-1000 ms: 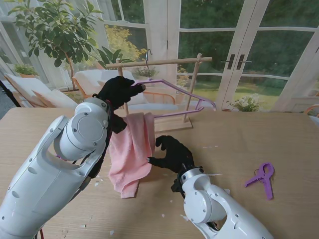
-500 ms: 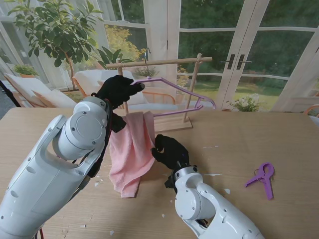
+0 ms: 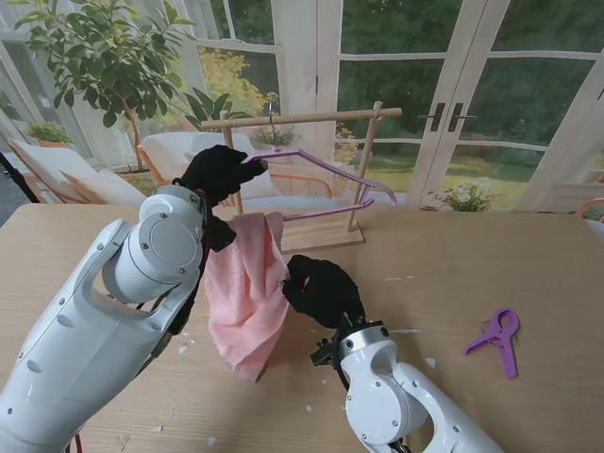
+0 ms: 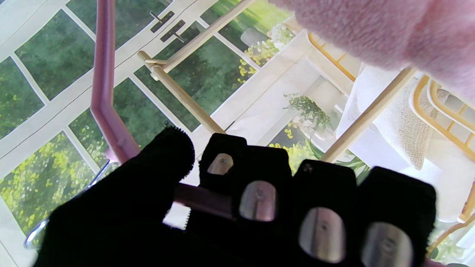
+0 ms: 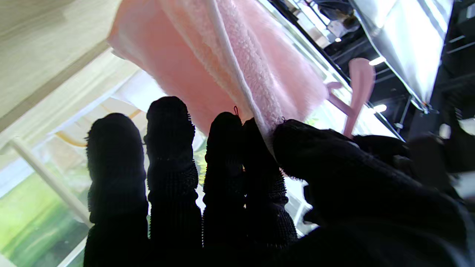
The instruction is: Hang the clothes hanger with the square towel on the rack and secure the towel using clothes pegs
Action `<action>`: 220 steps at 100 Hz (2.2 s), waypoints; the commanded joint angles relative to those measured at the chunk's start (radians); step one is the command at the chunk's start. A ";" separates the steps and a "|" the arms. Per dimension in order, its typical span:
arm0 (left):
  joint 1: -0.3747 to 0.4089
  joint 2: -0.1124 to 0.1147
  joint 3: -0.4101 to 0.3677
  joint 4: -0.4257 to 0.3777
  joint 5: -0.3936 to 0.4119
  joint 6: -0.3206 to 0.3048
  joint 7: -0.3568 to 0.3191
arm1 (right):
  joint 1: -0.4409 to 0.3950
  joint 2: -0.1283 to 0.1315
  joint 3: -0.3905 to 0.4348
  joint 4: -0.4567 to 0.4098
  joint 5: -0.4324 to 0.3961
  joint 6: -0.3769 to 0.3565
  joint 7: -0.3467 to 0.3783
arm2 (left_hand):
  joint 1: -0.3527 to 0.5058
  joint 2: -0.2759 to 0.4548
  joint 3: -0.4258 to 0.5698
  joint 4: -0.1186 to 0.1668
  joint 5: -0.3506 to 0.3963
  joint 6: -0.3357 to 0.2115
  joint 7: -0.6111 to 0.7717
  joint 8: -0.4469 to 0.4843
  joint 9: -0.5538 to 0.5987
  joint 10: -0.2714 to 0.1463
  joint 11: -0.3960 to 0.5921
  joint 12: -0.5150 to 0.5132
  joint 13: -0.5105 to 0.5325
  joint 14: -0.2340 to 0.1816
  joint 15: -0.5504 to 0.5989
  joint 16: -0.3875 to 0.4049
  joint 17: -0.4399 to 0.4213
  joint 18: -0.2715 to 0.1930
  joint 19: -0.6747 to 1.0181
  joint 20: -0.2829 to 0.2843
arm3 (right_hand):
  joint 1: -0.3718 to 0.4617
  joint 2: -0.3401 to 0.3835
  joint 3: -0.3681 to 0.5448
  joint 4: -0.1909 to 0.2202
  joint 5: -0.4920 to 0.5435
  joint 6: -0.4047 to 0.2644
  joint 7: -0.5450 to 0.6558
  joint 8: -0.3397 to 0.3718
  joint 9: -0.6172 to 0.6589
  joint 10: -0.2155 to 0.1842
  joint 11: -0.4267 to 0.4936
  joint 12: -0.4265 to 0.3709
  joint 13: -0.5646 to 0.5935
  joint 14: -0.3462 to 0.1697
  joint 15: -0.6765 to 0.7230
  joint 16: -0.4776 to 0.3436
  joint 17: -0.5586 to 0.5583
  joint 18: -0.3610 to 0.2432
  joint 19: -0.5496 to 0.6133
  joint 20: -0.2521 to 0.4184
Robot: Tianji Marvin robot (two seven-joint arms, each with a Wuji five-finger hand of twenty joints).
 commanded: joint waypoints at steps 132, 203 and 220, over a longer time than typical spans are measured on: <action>0.091 -0.005 -0.115 -0.077 -0.043 -0.059 0.027 | 0.016 -0.068 0.173 -0.112 0.293 0.209 -0.052 | -0.035 0.058 -0.003 0.019 0.073 0.005 0.025 0.045 0.052 -0.043 0.061 0.016 0.038 0.009 0.111 -0.009 0.041 0.010 0.295 0.069 | 0.039 0.093 -0.060 0.014 0.054 0.065 0.082 0.069 0.059 0.096 0.160 0.119 0.234 -0.012 0.284 0.064 0.319 -0.134 0.317 0.301; 0.083 0.002 -0.106 -0.070 -0.032 -0.073 0.004 | 0.036 -0.068 0.171 -0.097 0.275 0.183 -0.064 | -0.029 0.046 0.000 0.027 0.091 0.001 0.023 0.045 0.052 -0.051 0.077 0.006 0.038 -0.002 0.122 -0.017 0.043 0.000 0.295 0.078 | 0.063 0.095 -0.101 0.010 0.055 0.051 0.053 0.053 0.048 0.114 0.165 0.133 0.209 -0.009 0.323 0.079 0.319 -0.156 0.350 0.277; 0.093 0.003 -0.132 -0.087 -0.042 -0.073 0.001 | 0.023 -0.069 0.205 -0.073 0.293 0.210 -0.062 | -0.032 0.045 0.005 0.027 0.092 0.002 0.023 0.045 0.052 -0.050 0.079 0.004 0.038 0.000 0.124 -0.018 0.042 0.003 0.295 0.080 | 0.066 0.090 -0.093 0.012 0.051 0.055 0.058 0.058 0.044 0.117 0.165 0.135 0.205 -0.004 0.323 0.079 0.317 -0.154 0.351 0.275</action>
